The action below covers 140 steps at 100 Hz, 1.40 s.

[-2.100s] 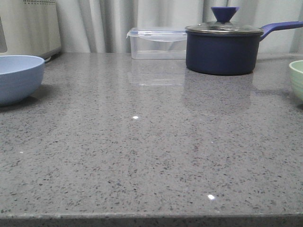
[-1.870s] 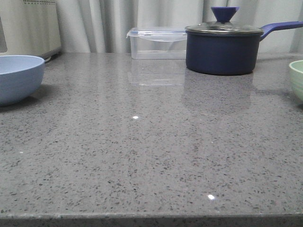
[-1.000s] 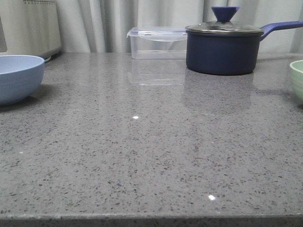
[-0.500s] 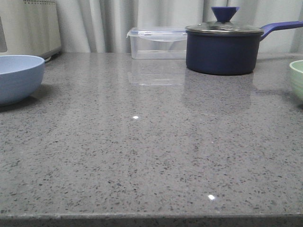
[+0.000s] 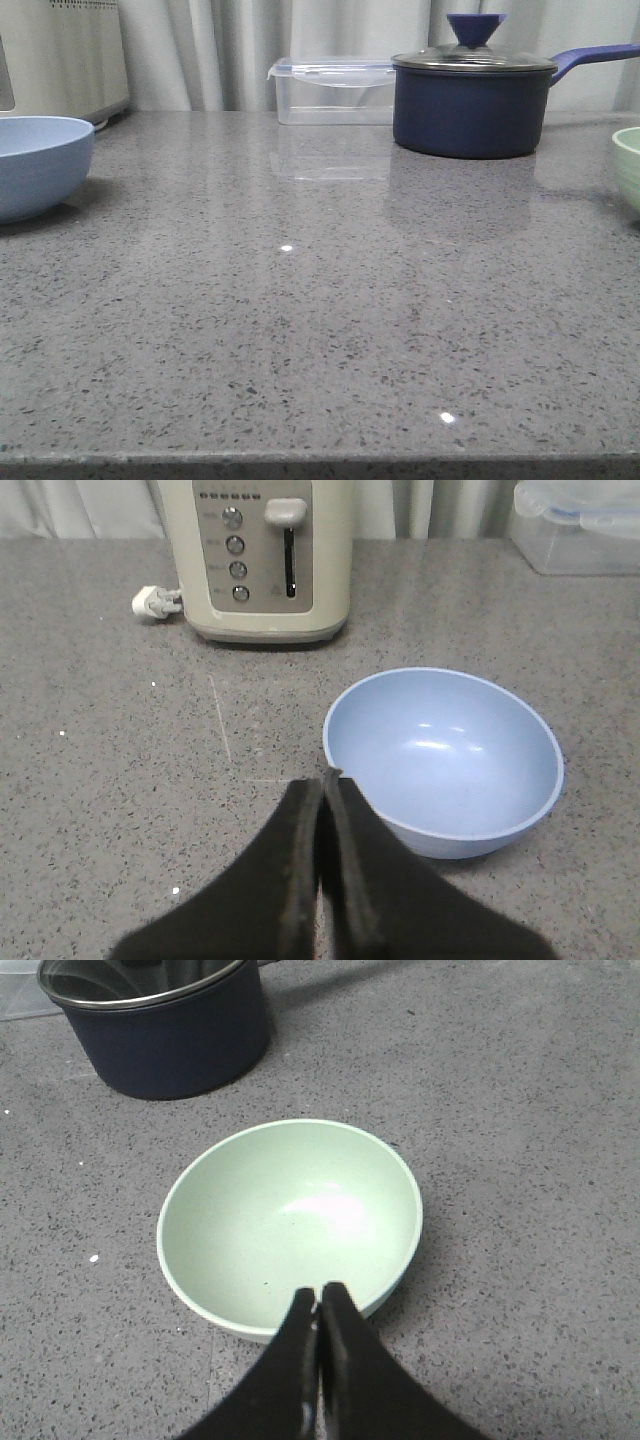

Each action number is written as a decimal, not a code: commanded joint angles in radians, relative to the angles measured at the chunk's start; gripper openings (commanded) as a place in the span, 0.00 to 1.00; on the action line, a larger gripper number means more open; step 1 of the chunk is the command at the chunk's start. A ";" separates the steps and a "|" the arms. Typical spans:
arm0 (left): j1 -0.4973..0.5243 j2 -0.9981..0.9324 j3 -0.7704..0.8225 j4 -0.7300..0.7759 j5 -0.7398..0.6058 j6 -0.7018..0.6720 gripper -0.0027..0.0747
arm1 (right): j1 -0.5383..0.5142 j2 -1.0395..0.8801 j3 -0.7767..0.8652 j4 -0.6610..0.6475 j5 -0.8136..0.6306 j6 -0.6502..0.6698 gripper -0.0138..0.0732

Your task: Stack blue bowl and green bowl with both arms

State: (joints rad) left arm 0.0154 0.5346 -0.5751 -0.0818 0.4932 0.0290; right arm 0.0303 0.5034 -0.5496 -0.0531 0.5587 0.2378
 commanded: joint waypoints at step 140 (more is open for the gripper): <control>0.000 0.023 -0.040 0.024 -0.114 -0.007 0.65 | -0.002 0.403 -0.374 -0.030 0.253 -0.011 0.71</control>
State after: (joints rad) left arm 0.0154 0.5502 -0.5778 -0.0543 0.4502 0.0290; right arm 0.0303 0.8452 -0.8392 -0.0658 0.8218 0.2360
